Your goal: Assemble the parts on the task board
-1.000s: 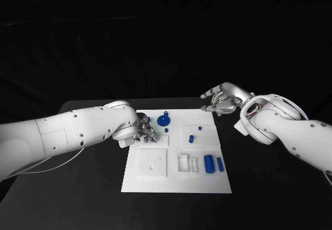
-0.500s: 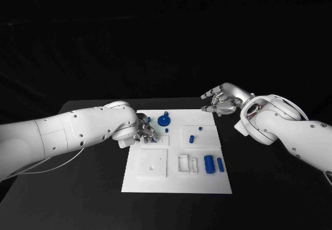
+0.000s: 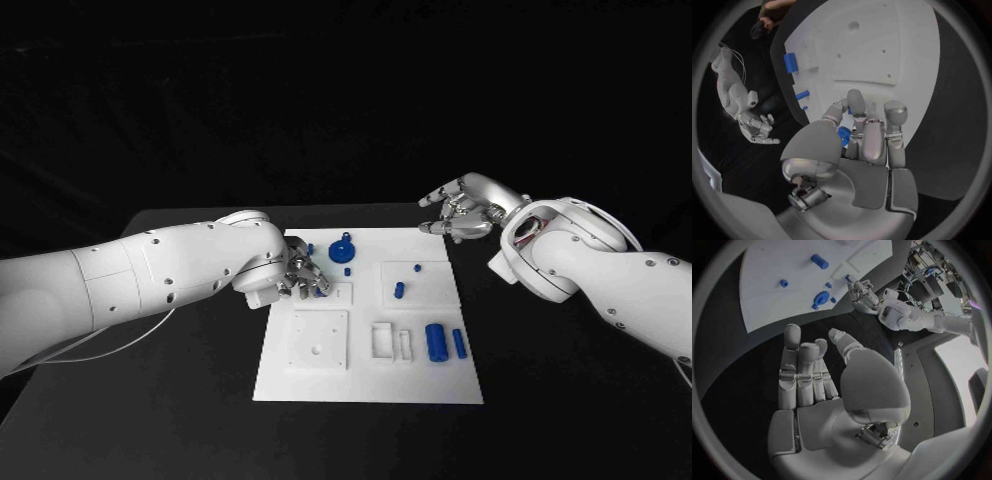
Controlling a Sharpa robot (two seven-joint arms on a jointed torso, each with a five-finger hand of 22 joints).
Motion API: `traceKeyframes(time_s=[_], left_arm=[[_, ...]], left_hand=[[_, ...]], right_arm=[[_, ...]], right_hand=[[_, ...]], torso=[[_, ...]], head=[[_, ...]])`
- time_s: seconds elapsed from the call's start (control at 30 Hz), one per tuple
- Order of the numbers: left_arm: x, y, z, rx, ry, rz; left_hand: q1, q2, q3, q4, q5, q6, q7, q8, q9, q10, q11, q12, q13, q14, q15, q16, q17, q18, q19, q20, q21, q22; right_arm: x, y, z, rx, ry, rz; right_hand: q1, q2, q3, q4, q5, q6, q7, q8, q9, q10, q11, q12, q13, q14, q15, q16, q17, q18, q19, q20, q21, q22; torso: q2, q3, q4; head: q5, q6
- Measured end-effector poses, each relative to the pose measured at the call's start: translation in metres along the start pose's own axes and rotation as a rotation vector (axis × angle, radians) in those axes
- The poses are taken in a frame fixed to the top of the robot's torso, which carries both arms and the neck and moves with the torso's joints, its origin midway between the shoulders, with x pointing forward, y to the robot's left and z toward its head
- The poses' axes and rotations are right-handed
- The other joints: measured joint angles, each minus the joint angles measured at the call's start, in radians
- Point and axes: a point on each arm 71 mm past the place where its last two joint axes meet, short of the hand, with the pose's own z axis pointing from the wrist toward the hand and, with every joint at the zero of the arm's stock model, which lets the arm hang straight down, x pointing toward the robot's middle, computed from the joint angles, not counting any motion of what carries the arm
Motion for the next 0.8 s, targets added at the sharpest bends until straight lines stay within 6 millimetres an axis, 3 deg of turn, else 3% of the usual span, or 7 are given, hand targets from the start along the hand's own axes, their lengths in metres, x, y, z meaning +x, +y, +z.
traceKeyframes(time_s=[0.17,0.5,0.8], left_arm=[[-0.0003,0.0003,0.0004,0.000,0.002,-0.002],[-0.0010,-0.0014,0.0030,-0.003,0.009,0.002],[-0.0013,-0.0029,0.0036,-0.006,0.015,0.017]], left_hand=[[-0.002,-0.001,0.000,0.000,0.000,0.000,0.000,0.001,0.002,0.000,0.000,0.000,-0.001,0.000,0.000,0.000,0.000,0.000,0.000,0.000,0.000,0.000],[-0.011,-0.002,-0.002,-0.002,0.000,0.000,0.000,0.003,0.067,0.000,0.000,0.000,-0.002,0.000,0.000,0.000,0.000,0.000,0.000,0.000,0.000,0.000],[-0.011,-0.002,-0.003,-0.004,0.000,0.000,0.000,0.003,0.088,0.000,0.000,0.000,-0.003,0.000,0.000,0.000,0.005,0.000,0.000,0.000,0.000,0.000]], right_arm=[[0.0003,-0.0007,0.0001,0.002,0.000,0.000],[0.0007,-0.0009,0.0002,0.002,0.001,0.001],[0.0007,-0.0015,0.0002,0.003,0.001,0.000]], right_hand=[[-0.003,0.003,0.007,-0.007,0.000,0.000,0.000,0.000,0.000,0.000,0.000,0.000,0.000,0.000,0.000,0.000,0.000,0.000,0.000,0.000,0.000,0.000],[-0.004,0.004,0.007,-0.007,0.000,0.000,0.000,0.000,0.000,0.000,0.000,0.000,0.000,0.000,0.000,0.000,0.000,0.000,0.000,0.000,0.000,0.000],[-0.004,0.004,0.007,-0.007,0.000,0.000,0.000,0.000,0.000,0.000,0.000,0.000,0.000,0.000,0.000,0.000,0.000,0.000,0.000,0.000,0.000,0.000]], torso=[[0.000,0.0003,0.0000],[0.000,0.0004,0.0001],[0.000,0.0010,-0.0003]], head=[[0.000,0.000],[-0.001,-0.001],[0.000,-0.003]])
